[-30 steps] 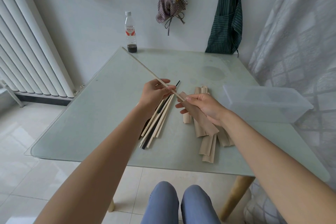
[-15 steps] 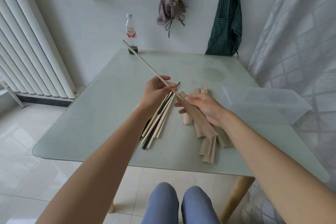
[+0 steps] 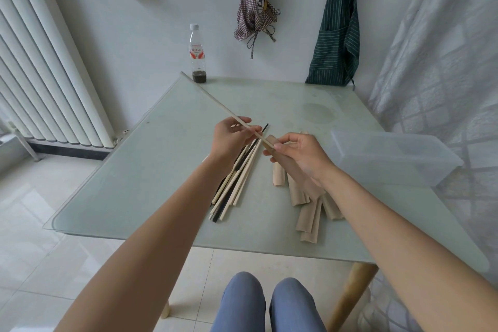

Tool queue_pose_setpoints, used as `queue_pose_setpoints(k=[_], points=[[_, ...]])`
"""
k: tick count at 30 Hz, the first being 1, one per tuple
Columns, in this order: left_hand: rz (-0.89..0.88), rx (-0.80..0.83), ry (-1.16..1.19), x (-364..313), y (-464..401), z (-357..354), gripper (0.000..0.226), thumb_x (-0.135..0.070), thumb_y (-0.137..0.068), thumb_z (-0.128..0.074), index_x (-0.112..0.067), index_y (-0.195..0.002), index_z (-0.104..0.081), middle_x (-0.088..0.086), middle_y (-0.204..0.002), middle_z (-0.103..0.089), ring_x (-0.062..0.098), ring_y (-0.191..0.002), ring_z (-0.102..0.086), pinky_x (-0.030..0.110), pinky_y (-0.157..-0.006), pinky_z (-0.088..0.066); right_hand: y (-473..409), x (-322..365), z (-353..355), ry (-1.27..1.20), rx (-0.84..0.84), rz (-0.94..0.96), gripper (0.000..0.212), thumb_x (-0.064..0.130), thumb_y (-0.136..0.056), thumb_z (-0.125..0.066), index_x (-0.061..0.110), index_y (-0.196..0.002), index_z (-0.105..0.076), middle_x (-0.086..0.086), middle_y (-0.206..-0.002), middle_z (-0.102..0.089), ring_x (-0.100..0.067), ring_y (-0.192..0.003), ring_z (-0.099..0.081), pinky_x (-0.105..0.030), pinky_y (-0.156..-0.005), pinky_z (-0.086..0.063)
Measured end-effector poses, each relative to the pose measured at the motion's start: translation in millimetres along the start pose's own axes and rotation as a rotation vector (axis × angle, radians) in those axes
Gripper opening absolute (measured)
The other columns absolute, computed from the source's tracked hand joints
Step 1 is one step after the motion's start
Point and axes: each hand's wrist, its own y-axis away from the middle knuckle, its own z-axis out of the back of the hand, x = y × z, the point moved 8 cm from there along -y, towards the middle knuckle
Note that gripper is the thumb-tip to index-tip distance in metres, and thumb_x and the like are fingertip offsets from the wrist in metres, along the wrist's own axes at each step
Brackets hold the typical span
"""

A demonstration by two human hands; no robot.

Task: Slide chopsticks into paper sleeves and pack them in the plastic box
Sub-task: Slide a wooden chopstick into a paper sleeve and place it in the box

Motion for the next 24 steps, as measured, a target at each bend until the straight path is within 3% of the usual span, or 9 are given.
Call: queue_pose_setpoints(k=[2, 6, 11, 14, 21, 24], points=[[-0.018, -0.030, -0.037, -1, -2, 2, 0.015, 0.005, -0.084, -0.062, -0.001, -0.095, -0.054, 0.012, -0.078, -0.067, 0.015, -0.067, -0.068, 0.022, -0.071, -0.057, 0, 2, 2, 0.007, -0.035, 0.017, 0.014, 0.000, -0.089, -0.057, -0.010, -0.099, -0.060, -0.019, -0.095, -0.068, -0.005, -0.056, -0.066, -0.012, -0.060, -0.050], [-0.095, -0.050, -0.116, -5, -3, 3, 0.015, 0.001, -0.084, -0.065, -0.008, -0.087, -0.055, 0.012, -0.078, -0.068, 0.021, -0.072, -0.068, 0.031, -0.078, -0.057, 1, 3, 3, -0.004, -0.044, 0.008, 0.018, 0.002, -0.089, -0.059, -0.010, -0.102, -0.060, -0.017, -0.092, -0.068, -0.007, -0.059, -0.066, -0.013, -0.061, -0.051], [-0.143, -0.075, -0.134, -7, -3, 5, 0.016, 0.000, -0.084, -0.066, -0.010, -0.086, -0.054, 0.015, -0.079, -0.067, 0.025, -0.075, -0.068, 0.031, -0.078, -0.056, -2, -3, 3, 0.022, 0.000, -0.030, 0.009, 0.009, -0.085, -0.066, 0.007, -0.094, -0.065, -0.022, -0.099, -0.070, -0.029, -0.088, -0.068, -0.037, -0.090, -0.051], [-0.150, -0.067, -0.129, -6, -3, 4, 0.016, 0.000, -0.084, -0.065, -0.010, -0.086, -0.053, 0.015, -0.079, -0.066, 0.025, -0.074, -0.068, 0.031, -0.076, -0.056, -1, -4, 2, 0.051, 0.025, -0.038, 0.011, 0.007, -0.084, -0.066, 0.016, -0.090, -0.065, -0.019, -0.097, -0.071, -0.031, -0.095, -0.068, -0.042, -0.096, -0.049], [-0.111, 0.099, -0.049, -8, -1, -5, 0.014, 0.005, -0.087, -0.059, -0.008, -0.088, -0.052, 0.013, -0.081, -0.067, 0.015, -0.071, -0.069, 0.025, -0.076, -0.057, 1, -3, 1, 0.018, 0.025, -0.051, 0.013, 0.003, -0.084, -0.065, 0.011, -0.094, -0.063, -0.024, -0.102, -0.069, -0.028, -0.087, -0.068, -0.038, -0.092, -0.049], [-0.110, 0.155, -0.006, -11, 0, -8, 0.014, 0.007, -0.089, -0.055, -0.006, -0.092, -0.052, 0.012, -0.083, -0.068, 0.016, -0.074, -0.070, 0.023, -0.075, -0.057, 1, 0, 1, 0.004, 0.038, -0.037, 0.016, 0.000, -0.084, -0.064, 0.010, -0.097, -0.061, -0.023, -0.103, -0.069, -0.022, -0.081, -0.069, -0.029, -0.085, -0.053]])
